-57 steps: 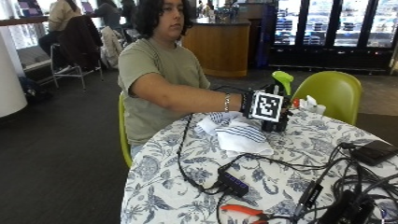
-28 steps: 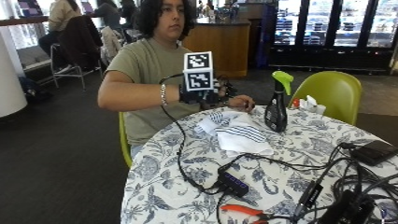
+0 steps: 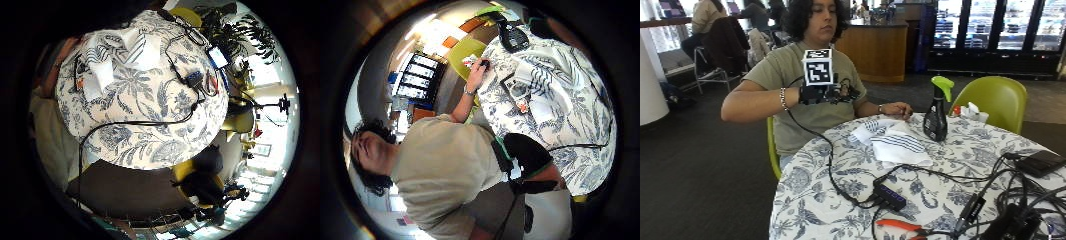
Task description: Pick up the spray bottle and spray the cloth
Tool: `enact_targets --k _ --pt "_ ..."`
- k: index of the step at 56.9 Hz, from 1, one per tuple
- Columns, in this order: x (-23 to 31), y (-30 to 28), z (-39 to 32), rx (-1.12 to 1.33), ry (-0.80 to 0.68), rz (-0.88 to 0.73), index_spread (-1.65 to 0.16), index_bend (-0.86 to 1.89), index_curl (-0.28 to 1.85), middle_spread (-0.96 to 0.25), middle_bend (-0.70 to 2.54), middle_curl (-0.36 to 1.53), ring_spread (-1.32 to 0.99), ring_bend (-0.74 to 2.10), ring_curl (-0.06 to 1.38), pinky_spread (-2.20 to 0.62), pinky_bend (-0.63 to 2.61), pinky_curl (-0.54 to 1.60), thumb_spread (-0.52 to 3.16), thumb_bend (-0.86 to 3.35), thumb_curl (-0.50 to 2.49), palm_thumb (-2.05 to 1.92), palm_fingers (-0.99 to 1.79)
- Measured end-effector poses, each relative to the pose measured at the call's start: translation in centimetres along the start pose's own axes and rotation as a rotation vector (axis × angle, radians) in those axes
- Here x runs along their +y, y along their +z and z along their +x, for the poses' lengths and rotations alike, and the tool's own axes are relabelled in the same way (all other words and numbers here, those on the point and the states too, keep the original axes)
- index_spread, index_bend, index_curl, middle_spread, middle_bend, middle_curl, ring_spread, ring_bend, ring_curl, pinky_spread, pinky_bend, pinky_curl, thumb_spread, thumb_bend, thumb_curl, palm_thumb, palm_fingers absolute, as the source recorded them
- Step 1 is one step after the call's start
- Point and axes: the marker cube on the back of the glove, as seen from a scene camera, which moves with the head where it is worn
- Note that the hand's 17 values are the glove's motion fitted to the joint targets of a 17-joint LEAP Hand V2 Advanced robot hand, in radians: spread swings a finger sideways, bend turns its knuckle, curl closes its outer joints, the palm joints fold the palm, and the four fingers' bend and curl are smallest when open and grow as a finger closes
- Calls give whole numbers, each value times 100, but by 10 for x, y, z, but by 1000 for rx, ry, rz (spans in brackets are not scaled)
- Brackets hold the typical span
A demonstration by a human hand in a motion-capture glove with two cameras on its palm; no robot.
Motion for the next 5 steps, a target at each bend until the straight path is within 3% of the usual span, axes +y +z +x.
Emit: enact_targets --k 5 --pt "3 4 -2 11 -14 2 -42 21 39 -3 17 30 -8 20 31 19 17 26 106 -2 34 61 32"
